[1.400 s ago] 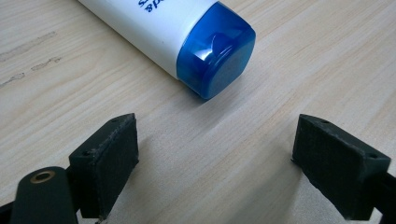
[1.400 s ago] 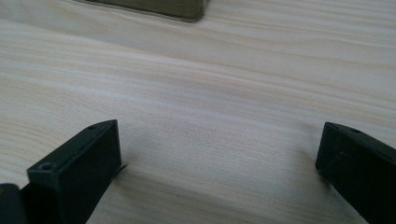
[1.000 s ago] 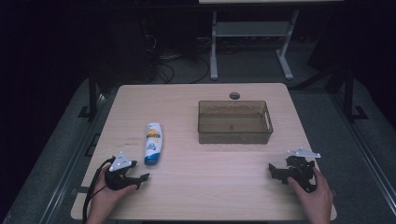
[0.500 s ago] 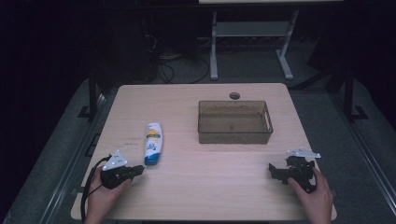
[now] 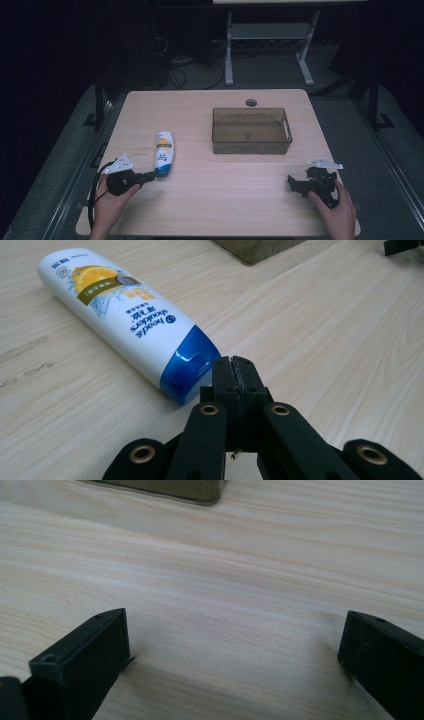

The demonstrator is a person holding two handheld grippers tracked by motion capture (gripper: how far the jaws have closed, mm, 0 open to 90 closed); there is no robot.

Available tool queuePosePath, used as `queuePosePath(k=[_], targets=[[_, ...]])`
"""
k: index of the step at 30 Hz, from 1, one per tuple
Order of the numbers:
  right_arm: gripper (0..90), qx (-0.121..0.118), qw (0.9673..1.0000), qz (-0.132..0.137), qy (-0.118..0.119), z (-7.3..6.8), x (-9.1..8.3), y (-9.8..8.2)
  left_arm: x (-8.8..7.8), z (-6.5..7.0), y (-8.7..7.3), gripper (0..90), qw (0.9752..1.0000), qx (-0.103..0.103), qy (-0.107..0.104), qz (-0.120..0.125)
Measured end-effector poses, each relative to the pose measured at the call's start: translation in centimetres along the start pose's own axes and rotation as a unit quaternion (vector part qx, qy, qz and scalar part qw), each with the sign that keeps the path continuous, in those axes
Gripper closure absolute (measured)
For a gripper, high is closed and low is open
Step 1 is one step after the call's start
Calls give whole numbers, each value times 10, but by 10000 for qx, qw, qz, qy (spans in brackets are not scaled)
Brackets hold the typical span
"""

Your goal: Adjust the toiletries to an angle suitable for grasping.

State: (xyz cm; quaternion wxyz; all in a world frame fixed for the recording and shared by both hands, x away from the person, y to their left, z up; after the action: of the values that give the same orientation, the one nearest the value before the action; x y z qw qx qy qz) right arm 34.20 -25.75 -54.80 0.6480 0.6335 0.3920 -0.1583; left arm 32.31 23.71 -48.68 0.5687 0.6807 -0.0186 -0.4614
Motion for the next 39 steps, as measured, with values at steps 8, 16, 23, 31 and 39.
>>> queuePosePath(k=[8, 16, 23, 31, 39], targets=[[0, -2, 10000, -1, -1, 0, 0, 0, 8, 1, 14, 900, 9999, 83, -140, 13], [0, 0, 10000, 2, -3, 0, 0, 0, 19, 4, 27, 900, 9996, 138, -235, -23], [0, 20, 10000, 1, -13, 0, 1, 1, 28, 6, 36, 900, 9996, 158, -229, -48], [0, 21, 10000, 4, -12, 0, 1, 1, 34, 9, 47, 900, 9994, 230, -274, -21], [0, 8, 10000, -2, 0, 0, 1, 1, 47, 11, 61, 900, 9990, 297, -329, 8]])
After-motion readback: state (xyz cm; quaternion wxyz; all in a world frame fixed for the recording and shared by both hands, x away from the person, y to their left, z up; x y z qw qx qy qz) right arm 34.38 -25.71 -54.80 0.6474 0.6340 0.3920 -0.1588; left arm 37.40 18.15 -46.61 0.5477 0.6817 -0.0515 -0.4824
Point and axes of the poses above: each handheld gripper's, and its own axes: x roughly forward along the jaws, y roughly out of its top, z roughly to its right, the point moved 9 cm from there along x, roughly forward along the jaws, and after that the axes turned 7 degrees about y, right-handed, at the moved point
